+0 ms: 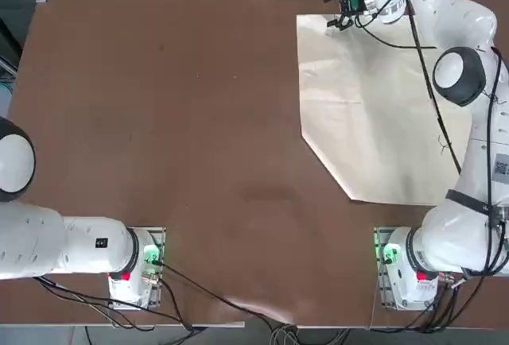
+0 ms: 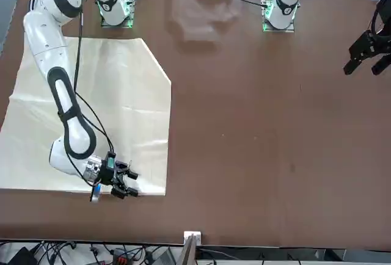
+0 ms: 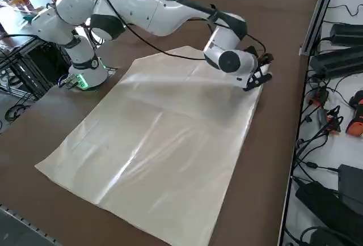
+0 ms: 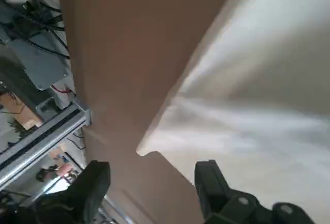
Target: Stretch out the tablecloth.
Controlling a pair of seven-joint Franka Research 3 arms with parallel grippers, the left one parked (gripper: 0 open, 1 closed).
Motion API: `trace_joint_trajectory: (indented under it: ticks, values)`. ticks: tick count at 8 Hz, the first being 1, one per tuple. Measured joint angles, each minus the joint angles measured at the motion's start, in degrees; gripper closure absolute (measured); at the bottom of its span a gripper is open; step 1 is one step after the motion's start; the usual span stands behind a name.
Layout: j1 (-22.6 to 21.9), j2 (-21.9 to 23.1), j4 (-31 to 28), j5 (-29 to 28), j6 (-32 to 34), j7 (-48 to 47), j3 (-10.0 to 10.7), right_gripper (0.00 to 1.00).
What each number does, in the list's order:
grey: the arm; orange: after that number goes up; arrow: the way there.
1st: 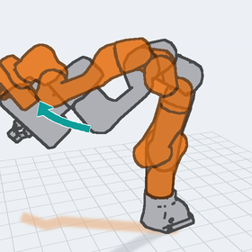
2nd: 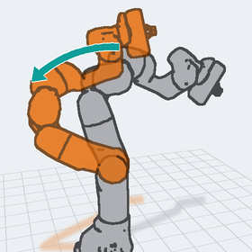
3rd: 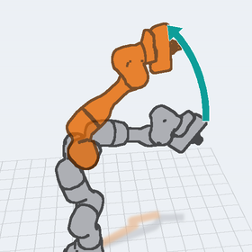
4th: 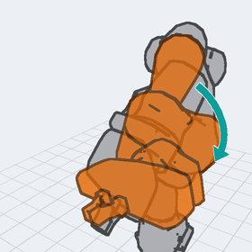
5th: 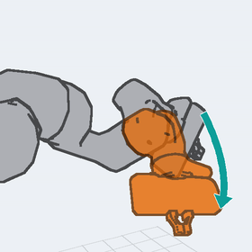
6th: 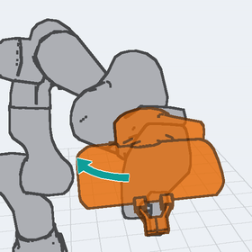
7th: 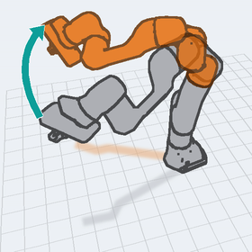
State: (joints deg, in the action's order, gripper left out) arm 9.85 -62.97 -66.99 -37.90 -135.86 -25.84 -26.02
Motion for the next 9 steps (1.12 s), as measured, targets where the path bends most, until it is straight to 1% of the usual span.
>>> trace_joint_trajectory:
  ticks: [1, 2, 3, 6, 7, 9]
  values:
    - [-0.2, 1.0, 0.2, 5.1, 0.2, 0.0, 0.0, 0.00]
    - [-0.4, 2.8, -0.8, 10.5, 0.5, 0.0, 0.0, 0.00]
    - [-0.5, 6.0, -3.7, 15.8, 0.9, 0.1, 0.1, 0.00]
    - [-0.9, 18.0, -17.6, 31.8, 1.2, 1.6, 0.6, 0.00]
    - [-0.9, 21.8, -22.3, 34.5, 1.1, 4.4, 0.8, 0.00]
    - [-0.8, 29.3, -32.2, 35.5, 0.2, 12.1, 1.2, 0.00]
